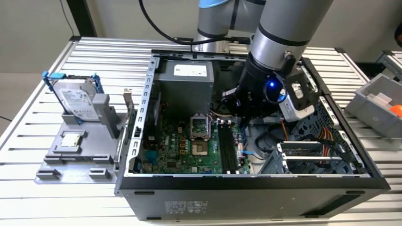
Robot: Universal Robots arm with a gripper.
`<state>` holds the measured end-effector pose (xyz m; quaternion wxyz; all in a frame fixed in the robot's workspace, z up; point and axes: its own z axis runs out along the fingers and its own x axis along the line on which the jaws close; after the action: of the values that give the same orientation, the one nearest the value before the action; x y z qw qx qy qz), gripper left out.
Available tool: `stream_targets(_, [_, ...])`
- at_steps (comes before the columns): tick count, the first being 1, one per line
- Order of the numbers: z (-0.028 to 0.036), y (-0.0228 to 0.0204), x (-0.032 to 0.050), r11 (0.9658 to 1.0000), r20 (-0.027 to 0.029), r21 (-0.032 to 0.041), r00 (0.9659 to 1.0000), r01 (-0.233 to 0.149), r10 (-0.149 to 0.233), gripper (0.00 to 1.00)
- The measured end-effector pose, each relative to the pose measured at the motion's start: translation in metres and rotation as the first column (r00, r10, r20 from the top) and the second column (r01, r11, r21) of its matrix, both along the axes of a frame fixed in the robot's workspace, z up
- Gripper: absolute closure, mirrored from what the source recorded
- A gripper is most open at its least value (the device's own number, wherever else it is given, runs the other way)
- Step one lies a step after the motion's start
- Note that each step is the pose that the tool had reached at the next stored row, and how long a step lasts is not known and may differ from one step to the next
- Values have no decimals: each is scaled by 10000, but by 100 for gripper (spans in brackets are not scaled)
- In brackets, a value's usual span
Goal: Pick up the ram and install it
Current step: 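Insert the ram into the slot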
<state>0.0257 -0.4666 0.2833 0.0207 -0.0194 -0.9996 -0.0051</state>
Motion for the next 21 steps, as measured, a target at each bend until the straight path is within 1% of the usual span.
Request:
stream_targets(6, [-53,-7,0,9999,1,3,9999,127,-127,100])
stream_targets(11, [-71,-8,0,9998,1,-11,9998,201,-201,100])
stream_targets(16, [-73,-9,1,9998,1,-10,9998,208,-208,100])
stream_targets(21, [-93,-9,6,9998,1,-11,9998,212,-212,100])
